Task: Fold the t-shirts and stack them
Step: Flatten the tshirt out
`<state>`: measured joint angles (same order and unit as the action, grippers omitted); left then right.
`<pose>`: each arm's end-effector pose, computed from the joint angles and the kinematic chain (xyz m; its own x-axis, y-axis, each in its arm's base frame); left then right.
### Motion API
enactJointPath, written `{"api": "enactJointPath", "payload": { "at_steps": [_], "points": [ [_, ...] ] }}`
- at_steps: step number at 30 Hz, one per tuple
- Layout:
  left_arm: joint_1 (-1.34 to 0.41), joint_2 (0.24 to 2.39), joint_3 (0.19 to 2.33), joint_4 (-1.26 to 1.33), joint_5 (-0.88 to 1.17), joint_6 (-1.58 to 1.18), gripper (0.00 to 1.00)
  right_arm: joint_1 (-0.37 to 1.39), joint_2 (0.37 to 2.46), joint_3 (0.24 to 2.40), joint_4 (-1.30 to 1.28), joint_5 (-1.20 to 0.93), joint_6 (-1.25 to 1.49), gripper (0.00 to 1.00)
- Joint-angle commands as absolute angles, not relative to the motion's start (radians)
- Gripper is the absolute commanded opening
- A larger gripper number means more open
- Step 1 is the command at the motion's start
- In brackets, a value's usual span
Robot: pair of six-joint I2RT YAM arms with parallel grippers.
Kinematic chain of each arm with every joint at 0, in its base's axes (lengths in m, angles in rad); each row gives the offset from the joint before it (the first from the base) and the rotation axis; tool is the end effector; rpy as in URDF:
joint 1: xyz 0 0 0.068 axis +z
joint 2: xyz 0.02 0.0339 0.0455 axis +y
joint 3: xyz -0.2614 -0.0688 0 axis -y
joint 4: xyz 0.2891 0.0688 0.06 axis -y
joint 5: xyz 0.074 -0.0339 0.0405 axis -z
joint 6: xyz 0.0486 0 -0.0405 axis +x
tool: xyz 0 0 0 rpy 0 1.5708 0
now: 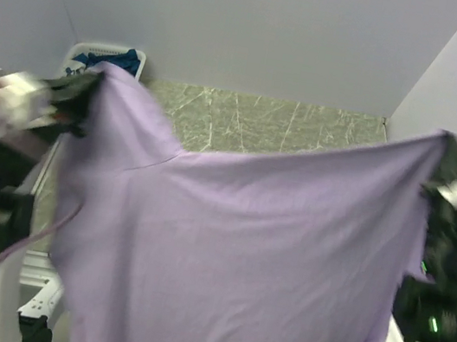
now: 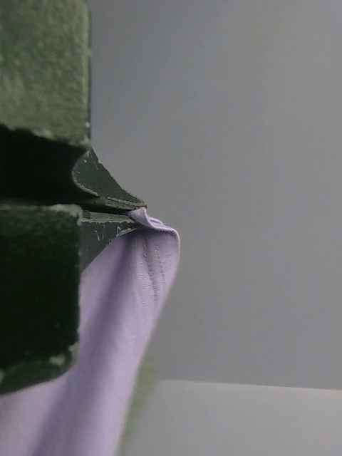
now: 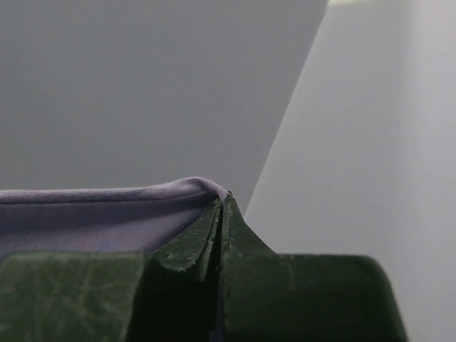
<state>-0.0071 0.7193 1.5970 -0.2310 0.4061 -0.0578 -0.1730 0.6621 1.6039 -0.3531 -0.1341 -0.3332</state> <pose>0.0565 -0.0196 0.6179 0.5829 -0.0572 -0.8105 0.3560 0.9146 0.1915 0.0376 0.0000 0.6111 0.4969 -0.4159 -0.7616 0.2366 0.9094 -0.3422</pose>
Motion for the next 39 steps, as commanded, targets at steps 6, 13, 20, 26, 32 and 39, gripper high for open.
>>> {"api": "enactJointPath", "payload": {
  "at_steps": [6, 13, 20, 26, 32, 39],
  "points": [
    [-0.002, 0.767, 0.961, -0.212, 0.62, 0.121, 0.01, -0.173, 0.779, 1.006, -0.262, -0.334, -0.46, 0.0],
    [-0.018, 1.113, 0.83, 0.03, 0.545, 0.213, 0.01, -0.16, 1.231, 0.969, -0.152, -0.299, -0.508, 0.0],
    [-0.034, 1.576, 1.063, 0.106, 0.457, 0.201, 0.01, -0.16, 1.621, 1.195, -0.121, -0.203, -0.473, 0.0],
    [-0.037, 1.868, 1.382, 0.045, 0.408, 0.192, 0.01, -0.16, 1.865, 1.439, -0.162, -0.12, -0.46, 0.0],
    [-0.043, 2.153, 1.797, -0.072, 0.328, 0.192, 0.01, -0.15, 2.101, 1.74, -0.261, -0.026, -0.446, 0.0],
    [-0.046, 2.442, 2.196, -0.17, 0.23, 0.169, 0.17, -0.109, 2.394, 2.139, -0.425, 0.121, -0.43, 0.06]
  ]
}}
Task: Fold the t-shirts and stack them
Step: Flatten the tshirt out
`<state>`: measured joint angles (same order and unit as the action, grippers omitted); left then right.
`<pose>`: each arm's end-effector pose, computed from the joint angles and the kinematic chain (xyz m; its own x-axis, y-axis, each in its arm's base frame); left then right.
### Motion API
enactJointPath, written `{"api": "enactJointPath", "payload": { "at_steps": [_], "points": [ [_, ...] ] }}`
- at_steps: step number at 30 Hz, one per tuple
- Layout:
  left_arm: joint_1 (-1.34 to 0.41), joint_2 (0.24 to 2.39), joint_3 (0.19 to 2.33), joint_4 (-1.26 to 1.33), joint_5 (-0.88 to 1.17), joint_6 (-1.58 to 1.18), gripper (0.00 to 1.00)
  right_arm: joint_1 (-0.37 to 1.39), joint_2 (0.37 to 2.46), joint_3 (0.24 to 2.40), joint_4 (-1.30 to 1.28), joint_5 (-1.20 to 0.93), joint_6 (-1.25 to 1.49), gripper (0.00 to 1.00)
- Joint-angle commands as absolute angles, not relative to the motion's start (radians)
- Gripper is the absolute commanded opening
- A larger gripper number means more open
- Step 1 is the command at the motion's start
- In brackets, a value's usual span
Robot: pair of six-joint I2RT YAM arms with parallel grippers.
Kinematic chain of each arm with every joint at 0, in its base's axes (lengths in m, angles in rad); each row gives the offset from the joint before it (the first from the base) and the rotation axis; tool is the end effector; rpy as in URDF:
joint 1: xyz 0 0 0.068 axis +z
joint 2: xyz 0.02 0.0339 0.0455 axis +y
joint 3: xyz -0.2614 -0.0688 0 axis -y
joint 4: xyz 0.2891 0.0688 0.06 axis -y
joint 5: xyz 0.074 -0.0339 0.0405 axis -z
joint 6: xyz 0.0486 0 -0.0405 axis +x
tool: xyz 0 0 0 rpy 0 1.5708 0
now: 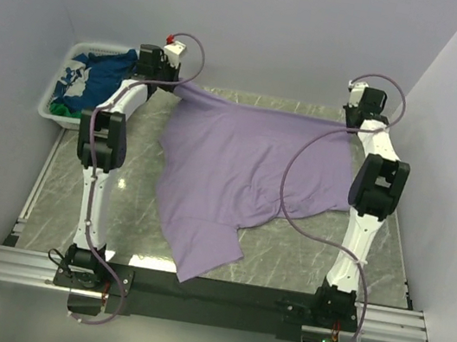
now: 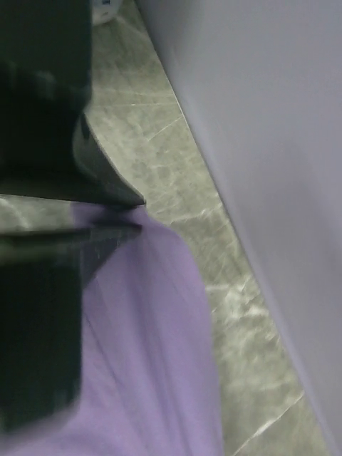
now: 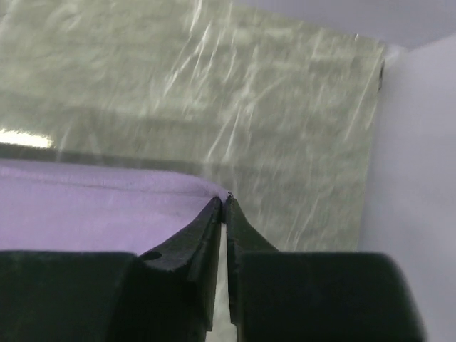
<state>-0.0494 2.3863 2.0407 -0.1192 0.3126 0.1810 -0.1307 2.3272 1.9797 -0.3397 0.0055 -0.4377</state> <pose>0.6087 -0.0451 0.1973 -0.3825 0.1904 -0.9041 0.3969 0.9175 0.0253 0.5814 -0.0767 0.1838 -0.6267 -0.3451 -0.6987 -0.1447 0.9325 -0.3308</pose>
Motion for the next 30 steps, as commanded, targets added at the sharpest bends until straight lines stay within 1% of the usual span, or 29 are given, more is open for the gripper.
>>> {"api": "enactJointPath", "payload": {
  "at_steps": [1, 2, 3, 4, 5, 6, 7, 8, 9, 11, 13, 14, 15, 17, 18, 20, 25, 30],
  "points": [
    [-0.045, 2.474, 2.227, -0.176, 0.226, 0.164, 0.27, -0.106, 2.417, 2.187, -0.449, 0.138, -0.431, 0.16],
    [-0.044, 2.483, 2.253, -0.186, 0.229, 0.166, 0.35, -0.103, 2.434, 2.265, -0.504, 0.137, -0.426, 0.29],
    [-0.044, 2.482, 2.279, -0.198, 0.222, 0.167, 0.52, -0.104, 2.439, 2.29, -0.53, 0.129, -0.42, 0.56],
    [-0.043, 2.452, 2.275, -0.199, 0.225, 0.164, 0.57, -0.104, 2.427, 2.301, -0.552, 0.082, -0.419, 0.63],
    [-0.043, 2.427, 2.24, -0.201, 0.235, 0.163, 0.59, -0.106, 2.401, 2.268, -0.567, 0.062, -0.414, 0.67],
    [-0.043, 2.395, 2.209, -0.212, 0.262, 0.172, 0.63, -0.106, 2.323, 2.234, -0.572, 0.04, -0.416, 0.72],
    [-0.043, 2.314, 2.172, -0.215, 0.27, 0.172, 0.65, -0.106, 2.28, 2.199, -0.577, 0.006, -0.42, 0.77],
    [-0.043, 2.269, 2.095, -0.225, 0.284, 0.175, 0.69, -0.106, 2.232, 2.124, -0.601, -0.056, -0.431, 0.77],
    [-0.043, 2.225, 2.057, -0.242, 0.314, 0.173, 0.69, -0.106, 2.151, 2.097, -0.627, -0.09, -0.442, 0.77],
    [-0.043, 2.103, 1.96, -0.328, 0.365, 0.184, 0.71, -0.106, 2.087, 2.045, -0.719, -0.162, -0.468, 0.77],
    [-0.044, 1.995, 1.88, -0.408, 0.44, 0.195, 0.76, -0.107, 2.025, 2.026, -0.794, -0.193, -0.491, 0.71],
    [-0.046, 1.958, 1.791, -0.423, 0.455, 0.189, 0.77, -0.107, 2.016, 2.02, -0.869, -0.201, -0.5, 0.69],
    [-0.046, 1.925, 1.748, -0.442, 0.477, 0.187, 0.76, -0.107, 2.008, 2.019, -0.911, -0.215, -0.506, 0.63],
    [-0.054, 1.847, 1.628, -0.48, 0.522, 0.195, 0.74, -0.11, 2.006, 2.002, -0.997, -0.227, -0.506, 0.55],
    [-0.057, 1.826, 1.59, -0.485, 0.528, 0.198, 0.72, -0.11, 2.005, 1.99, -1.015, -0.236, -0.505, 0.48],
    [-0.072, 1.783, 1.495, -0.511, 0.543, 0.212, 0.7, -0.109, 2.003, 1.941, -1.04, -0.242, -0.494, 0.44],
    [-0.127, 1.733, 1.362, -0.508, 0.508, 0.229, 0.7, -0.107, 2.013, 1.836, -1.02, -0.259, -0.466, 0.42],
    [-0.159, 1.755, 1.29, -0.506, 0.457, 0.232, 0.71, -0.101, 2.045, 1.77, -1.006, -0.268, -0.442, 0.4]
  ]
}}
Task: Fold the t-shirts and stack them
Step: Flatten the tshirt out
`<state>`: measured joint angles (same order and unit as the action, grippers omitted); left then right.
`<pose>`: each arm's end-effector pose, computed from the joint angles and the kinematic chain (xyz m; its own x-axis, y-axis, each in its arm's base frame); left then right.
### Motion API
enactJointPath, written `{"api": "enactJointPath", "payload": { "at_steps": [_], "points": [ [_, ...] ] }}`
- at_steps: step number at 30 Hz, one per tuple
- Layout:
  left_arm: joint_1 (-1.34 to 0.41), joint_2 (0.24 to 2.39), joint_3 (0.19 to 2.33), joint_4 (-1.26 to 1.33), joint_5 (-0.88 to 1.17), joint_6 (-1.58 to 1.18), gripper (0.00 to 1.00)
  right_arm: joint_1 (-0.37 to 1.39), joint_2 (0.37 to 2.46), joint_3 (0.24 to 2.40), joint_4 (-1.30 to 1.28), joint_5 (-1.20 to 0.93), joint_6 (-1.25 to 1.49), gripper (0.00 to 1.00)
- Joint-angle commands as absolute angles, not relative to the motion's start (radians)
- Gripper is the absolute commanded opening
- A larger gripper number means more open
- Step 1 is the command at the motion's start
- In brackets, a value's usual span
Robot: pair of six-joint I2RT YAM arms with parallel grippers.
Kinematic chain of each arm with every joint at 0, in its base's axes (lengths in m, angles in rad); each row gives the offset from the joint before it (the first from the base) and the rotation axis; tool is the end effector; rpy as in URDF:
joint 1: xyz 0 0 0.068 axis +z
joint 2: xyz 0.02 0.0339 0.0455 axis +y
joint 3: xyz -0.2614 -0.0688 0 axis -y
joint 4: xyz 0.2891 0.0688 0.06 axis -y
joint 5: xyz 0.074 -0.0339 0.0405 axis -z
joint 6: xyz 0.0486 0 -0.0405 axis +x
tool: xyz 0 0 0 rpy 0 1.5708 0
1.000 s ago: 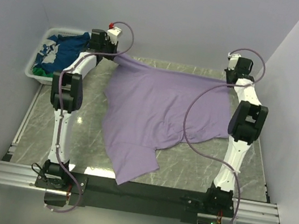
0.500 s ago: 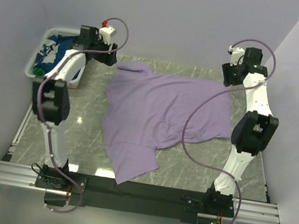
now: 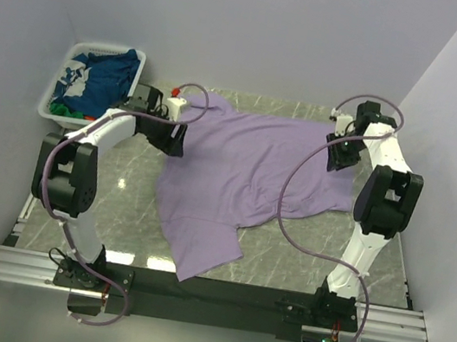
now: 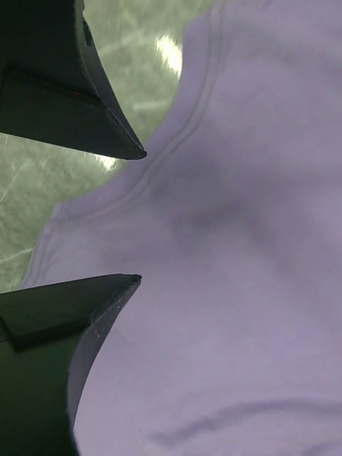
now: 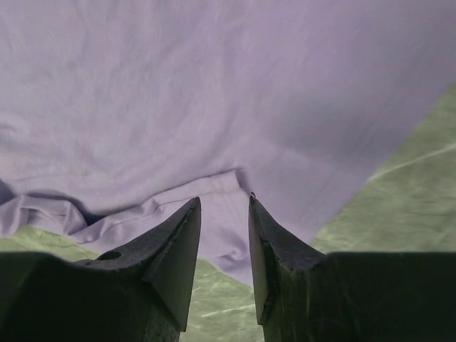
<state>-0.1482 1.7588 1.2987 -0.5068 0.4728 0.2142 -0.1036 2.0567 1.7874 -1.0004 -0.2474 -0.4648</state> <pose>0.4132 -0.0841 0.1992 -0.7132 0.2978 -0.6346 0.5514 0.7973 -0.2456 0.4713 -0.0370 0.2099 -0.8617 -0.3473 -0.3699 -0.4007 0.9130 0.0761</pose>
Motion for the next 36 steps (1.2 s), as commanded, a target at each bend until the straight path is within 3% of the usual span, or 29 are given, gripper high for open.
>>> {"api": "enactJointPath", "payload": {
  "at_steps": [1, 25, 30, 32, 36],
  "points": [
    [-0.163, 1.759, 1.282, -0.508, 0.456, 0.233, 0.71, -0.1, 2.045, 1.755, -0.994, -0.261, -0.437, 0.4],
    [-0.186, 1.832, 1.21, -0.479, 0.403, 0.232, 0.79, -0.091, 2.128, 1.641, -0.93, -0.222, -0.419, 0.43],
    [-0.189, 1.855, 1.209, -0.468, 0.376, 0.219, 0.75, -0.091, 2.112, 1.647, -0.948, -0.23, -0.422, 0.19],
    [-0.189, 1.874, 1.21, -0.469, 0.364, 0.213, 0.72, -0.094, 2.082, 1.64, -0.954, -0.224, -0.426, 0.0],
    [-0.189, 1.896, 1.21, -0.477, 0.331, 0.209, 0.66, -0.126, 1.993, 1.602, -0.976, -0.219, -0.449, 0.0]
  ]
}}
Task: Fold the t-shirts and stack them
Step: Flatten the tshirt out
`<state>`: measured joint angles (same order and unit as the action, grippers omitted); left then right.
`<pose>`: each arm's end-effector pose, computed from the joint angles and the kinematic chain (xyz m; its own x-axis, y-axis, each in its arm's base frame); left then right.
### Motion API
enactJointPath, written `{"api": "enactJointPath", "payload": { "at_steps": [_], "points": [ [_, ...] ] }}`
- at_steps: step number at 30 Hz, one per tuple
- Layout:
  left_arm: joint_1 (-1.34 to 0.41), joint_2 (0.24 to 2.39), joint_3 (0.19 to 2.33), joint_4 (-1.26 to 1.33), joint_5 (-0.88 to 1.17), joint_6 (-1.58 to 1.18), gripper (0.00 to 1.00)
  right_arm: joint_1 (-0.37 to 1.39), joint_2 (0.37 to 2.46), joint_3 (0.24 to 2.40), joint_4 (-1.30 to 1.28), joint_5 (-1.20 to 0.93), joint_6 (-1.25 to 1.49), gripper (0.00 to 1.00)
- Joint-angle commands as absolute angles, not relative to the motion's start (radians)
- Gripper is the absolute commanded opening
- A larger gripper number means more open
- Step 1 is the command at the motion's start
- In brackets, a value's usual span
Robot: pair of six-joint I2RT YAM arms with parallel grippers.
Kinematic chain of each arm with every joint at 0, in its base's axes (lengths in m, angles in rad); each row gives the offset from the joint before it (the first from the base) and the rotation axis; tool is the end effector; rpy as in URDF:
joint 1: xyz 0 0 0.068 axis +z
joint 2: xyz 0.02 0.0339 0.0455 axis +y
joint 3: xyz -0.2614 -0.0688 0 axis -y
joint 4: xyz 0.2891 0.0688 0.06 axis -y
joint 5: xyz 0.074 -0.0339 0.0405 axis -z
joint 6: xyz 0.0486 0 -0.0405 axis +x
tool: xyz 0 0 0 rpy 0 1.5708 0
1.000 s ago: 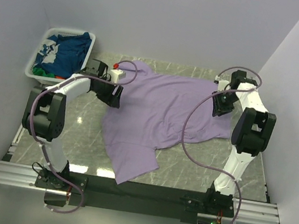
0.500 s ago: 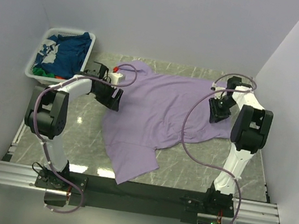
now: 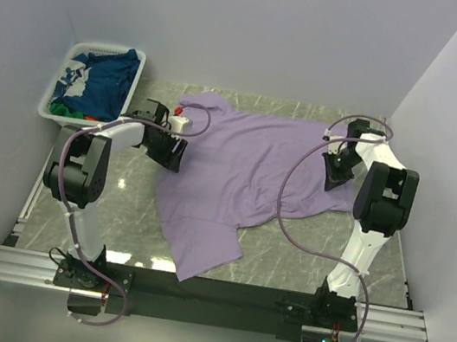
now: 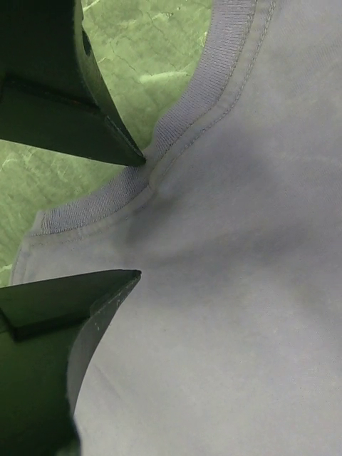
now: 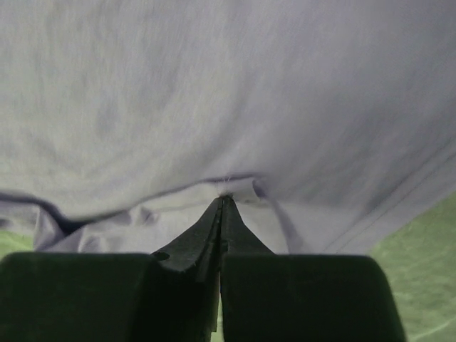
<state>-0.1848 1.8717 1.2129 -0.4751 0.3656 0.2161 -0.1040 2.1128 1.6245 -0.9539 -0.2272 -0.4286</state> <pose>0.4031 -0.0930 0.1254 -0.8012 0.3535 -0.4827 0.5038 0.8338 -0.2257 0.4526 -0.0362 0.1345 -0.9273 -0.3103 -0.2095 -0.3441 0.9269 0.1499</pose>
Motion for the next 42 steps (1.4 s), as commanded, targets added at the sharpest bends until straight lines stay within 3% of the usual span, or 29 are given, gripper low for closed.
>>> {"api": "enactJointPath", "payload": {
  "at_steps": [1, 14, 15, 17, 18, 20, 42],
  "points": [
    [-0.189, 1.893, 1.207, -0.474, 0.327, 0.21, 0.66, -0.133, 1.95, 1.594, -0.988, -0.218, -0.452, 0.0],
    [-0.186, 1.89, 1.189, -0.469, 0.325, 0.219, 0.65, -0.207, 1.775, 1.499, -1.059, -0.193, -0.526, 0.01],
    [-0.186, 1.891, 1.19, -0.469, 0.328, 0.218, 0.65, -0.207, 1.795, 1.505, -1.046, -0.199, -0.52, 0.19],
    [-0.186, 1.898, 1.193, -0.468, 0.336, 0.216, 0.66, -0.195, 1.828, 1.528, -1.031, -0.218, -0.487, 0.36],
    [-0.186, 1.898, 1.193, -0.469, 0.337, 0.213, 0.66, -0.184, 1.863, 1.535, -1.005, -0.215, -0.476, 0.44],
    [-0.186, 1.896, 1.189, -0.468, 0.339, 0.212, 0.66, -0.166, 1.899, 1.549, -0.982, -0.207, -0.45, 0.49],
    [-0.186, 1.928, 1.198, -0.463, 0.334, 0.215, 0.67, -0.084, 2.109, 1.652, -0.873, -0.146, -0.387, 0.48]
  ]
}}
